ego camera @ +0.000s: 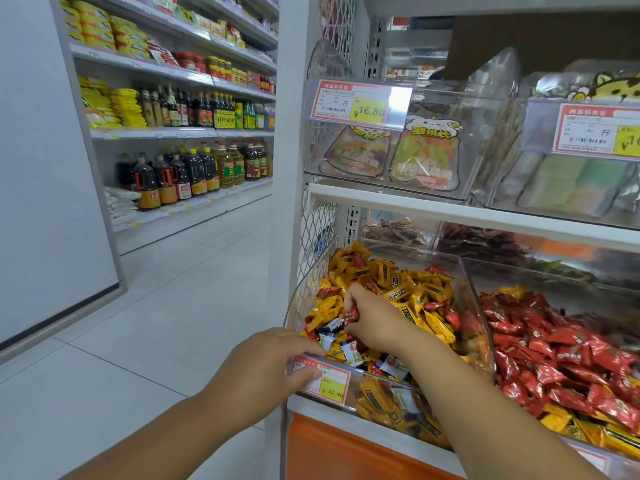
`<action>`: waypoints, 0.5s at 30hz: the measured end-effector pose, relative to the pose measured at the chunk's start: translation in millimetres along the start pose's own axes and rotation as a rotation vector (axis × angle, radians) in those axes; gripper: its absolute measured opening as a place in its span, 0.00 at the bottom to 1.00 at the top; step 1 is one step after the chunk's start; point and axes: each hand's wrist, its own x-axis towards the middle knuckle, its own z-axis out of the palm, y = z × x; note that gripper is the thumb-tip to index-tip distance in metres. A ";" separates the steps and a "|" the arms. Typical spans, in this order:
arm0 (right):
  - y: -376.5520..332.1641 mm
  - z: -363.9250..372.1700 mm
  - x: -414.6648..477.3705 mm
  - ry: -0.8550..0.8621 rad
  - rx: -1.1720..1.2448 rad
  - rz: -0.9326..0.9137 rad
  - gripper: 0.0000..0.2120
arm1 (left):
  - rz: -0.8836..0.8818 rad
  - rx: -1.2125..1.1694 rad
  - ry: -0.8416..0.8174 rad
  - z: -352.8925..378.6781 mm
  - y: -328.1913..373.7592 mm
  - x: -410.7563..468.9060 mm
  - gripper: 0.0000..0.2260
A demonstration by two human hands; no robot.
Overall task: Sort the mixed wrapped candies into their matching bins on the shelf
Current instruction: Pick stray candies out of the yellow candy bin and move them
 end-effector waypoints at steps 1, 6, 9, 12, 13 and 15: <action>-0.4 -0.6 -0.6 -0.013 0.000 -0.006 0.13 | -0.002 -0.003 -0.001 -0.2 -0.6 -0.4 0.14; -2.3 -9.5 1.1 -0.086 -0.131 0.001 0.17 | -0.004 0.004 -0.007 0.1 -0.7 -0.3 0.14; -0.3 -14.7 0.9 -0.098 -0.116 0.014 0.13 | 0.002 0.017 -0.010 0.0 -0.4 0.8 0.15; -0.4 -23.8 -0.3 -0.068 0.000 0.035 0.11 | -0.002 0.018 -0.016 -0.4 -0.1 1.8 0.15; -0.5 -27.0 0.6 -0.027 0.050 0.037 0.09 | -0.001 0.022 -0.017 -0.3 -0.2 2.1 0.15; -1.1 -29.6 5.9 0.073 0.143 0.026 0.08 | 0.001 0.026 -0.012 0.3 -0.5 2.5 0.16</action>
